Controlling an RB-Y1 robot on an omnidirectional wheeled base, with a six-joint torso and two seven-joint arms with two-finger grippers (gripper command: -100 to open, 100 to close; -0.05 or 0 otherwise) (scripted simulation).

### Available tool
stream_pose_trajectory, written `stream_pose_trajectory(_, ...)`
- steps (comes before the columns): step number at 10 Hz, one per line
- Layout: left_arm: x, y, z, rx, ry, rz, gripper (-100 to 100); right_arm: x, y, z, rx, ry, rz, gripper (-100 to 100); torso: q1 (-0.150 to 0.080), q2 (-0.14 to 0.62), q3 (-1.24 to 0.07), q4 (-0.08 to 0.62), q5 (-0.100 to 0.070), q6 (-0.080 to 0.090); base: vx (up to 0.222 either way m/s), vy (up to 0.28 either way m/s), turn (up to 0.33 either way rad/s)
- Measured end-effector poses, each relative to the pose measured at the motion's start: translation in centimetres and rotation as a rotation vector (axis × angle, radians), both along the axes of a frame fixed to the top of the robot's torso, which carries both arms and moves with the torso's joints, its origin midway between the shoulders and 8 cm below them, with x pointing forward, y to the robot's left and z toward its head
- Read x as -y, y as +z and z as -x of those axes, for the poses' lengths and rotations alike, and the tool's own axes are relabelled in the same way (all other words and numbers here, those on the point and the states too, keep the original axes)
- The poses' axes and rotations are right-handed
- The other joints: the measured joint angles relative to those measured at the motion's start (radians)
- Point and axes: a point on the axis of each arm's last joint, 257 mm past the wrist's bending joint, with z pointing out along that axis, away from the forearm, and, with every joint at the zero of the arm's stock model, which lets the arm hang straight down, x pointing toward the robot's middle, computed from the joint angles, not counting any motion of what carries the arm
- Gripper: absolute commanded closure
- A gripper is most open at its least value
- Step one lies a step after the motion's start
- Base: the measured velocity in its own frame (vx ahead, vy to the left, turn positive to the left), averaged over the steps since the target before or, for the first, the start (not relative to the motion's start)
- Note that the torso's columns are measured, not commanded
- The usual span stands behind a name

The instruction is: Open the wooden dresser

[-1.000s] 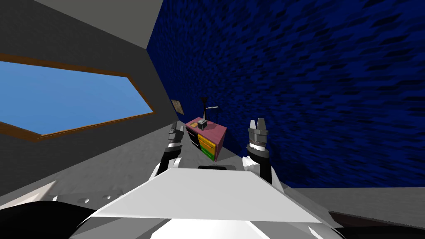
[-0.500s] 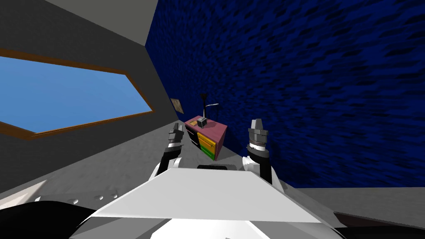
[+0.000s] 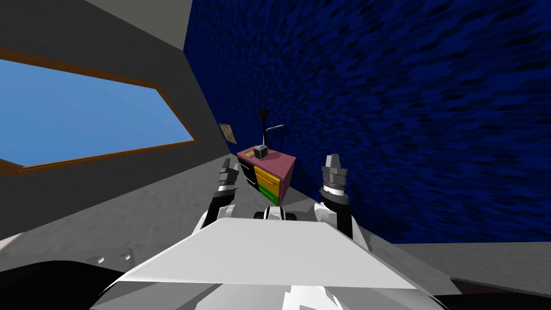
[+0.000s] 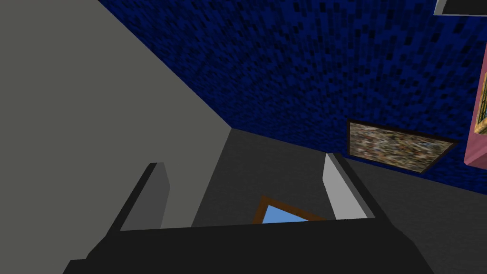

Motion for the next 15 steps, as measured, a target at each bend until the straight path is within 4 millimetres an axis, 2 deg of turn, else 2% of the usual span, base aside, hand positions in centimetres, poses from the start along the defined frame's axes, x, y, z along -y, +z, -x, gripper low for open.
stream_pose_trajectory(4, 0.9, -1.8, -0.9, -0.046, -0.058, -0.063, -100, 0.0, 0.0, 0.0, 0.0, 0.0, 0.0, 0, 0.0, 0.013, -0.025, 0.014, 0.0, 0.0, 0.007, 0.023, -0.055)
stream_pose_trajectory(7, 1.5, -4.3, -1.8, -0.093, -0.096, -0.086, -100, 0.0, 0.0, 0.0, 0.0, 0.0, 0.0, 0, 0.0, 0.013, -0.025, 0.014, 0.0, 0.0, 0.012, 0.036, -0.08)
stream_pose_trajectory(10, 2.1, -7.0, -2.9, -0.145, -0.125, -0.087, -100, 0.0, 0.0, 0.0, 0.0, 0.0, 0.0, 0, 0.0, 0.013, -0.025, 0.014, 0.0, 0.0, 0.011, 0.04, -0.089)
stream_pose_trajectory(15, 3.1, -12.7, -4.6, -0.241, -0.163, -0.056, -100, 0.0, 0.0, 0.0, 0.0, 0.0, 0.0, 0, 0.0, 0.013, -0.025, 0.014, 0.0, 0.0, 0.015, 0.048, -0.099)
